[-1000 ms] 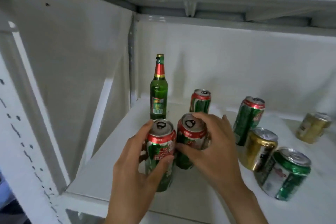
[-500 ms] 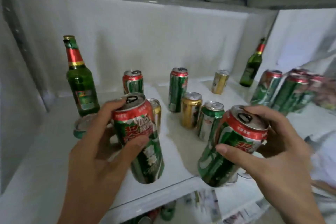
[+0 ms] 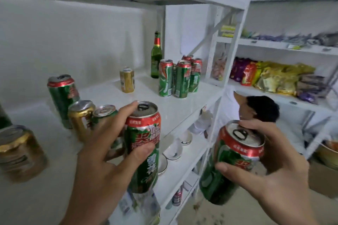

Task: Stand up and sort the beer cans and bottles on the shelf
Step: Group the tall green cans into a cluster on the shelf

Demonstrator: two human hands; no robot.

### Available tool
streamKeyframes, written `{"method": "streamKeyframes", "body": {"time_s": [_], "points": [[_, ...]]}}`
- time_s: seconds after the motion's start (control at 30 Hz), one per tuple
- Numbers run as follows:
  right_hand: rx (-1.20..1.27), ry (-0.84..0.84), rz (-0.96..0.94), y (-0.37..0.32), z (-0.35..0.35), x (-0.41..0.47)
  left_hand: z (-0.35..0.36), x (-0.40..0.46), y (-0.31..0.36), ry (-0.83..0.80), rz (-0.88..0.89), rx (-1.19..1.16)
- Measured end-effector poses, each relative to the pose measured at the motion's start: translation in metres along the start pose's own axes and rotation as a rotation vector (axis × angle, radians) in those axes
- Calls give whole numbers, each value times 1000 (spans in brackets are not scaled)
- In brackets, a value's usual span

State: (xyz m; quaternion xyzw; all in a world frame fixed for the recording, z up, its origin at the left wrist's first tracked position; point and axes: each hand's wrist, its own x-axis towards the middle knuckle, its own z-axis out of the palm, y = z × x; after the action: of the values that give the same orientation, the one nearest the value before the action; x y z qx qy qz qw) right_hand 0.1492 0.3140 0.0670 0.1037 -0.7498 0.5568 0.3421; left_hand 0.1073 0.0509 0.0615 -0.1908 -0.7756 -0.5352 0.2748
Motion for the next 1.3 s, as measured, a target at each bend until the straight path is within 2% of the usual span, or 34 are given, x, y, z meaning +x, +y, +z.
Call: {"method": "streamKeyframes", "body": {"time_s": [0.3, 0.63, 0.87, 1.13, 1.3], "points": [[-68, 132, -4, 38, -82, 16, 108, 40, 6, -106, 44, -183], [-185, 265, 30, 70, -94, 57, 179, 94, -19, -167, 112, -303], [-214, 338, 78, 100, -115, 82, 236, 115, -28, -192, 68, -364], [-127, 210, 120, 153, -156, 132, 315, 131, -16, -181, 22, -393], [-100, 128, 134, 196, -170, 174, 347, 153, -29, -142, 0, -310]]}}
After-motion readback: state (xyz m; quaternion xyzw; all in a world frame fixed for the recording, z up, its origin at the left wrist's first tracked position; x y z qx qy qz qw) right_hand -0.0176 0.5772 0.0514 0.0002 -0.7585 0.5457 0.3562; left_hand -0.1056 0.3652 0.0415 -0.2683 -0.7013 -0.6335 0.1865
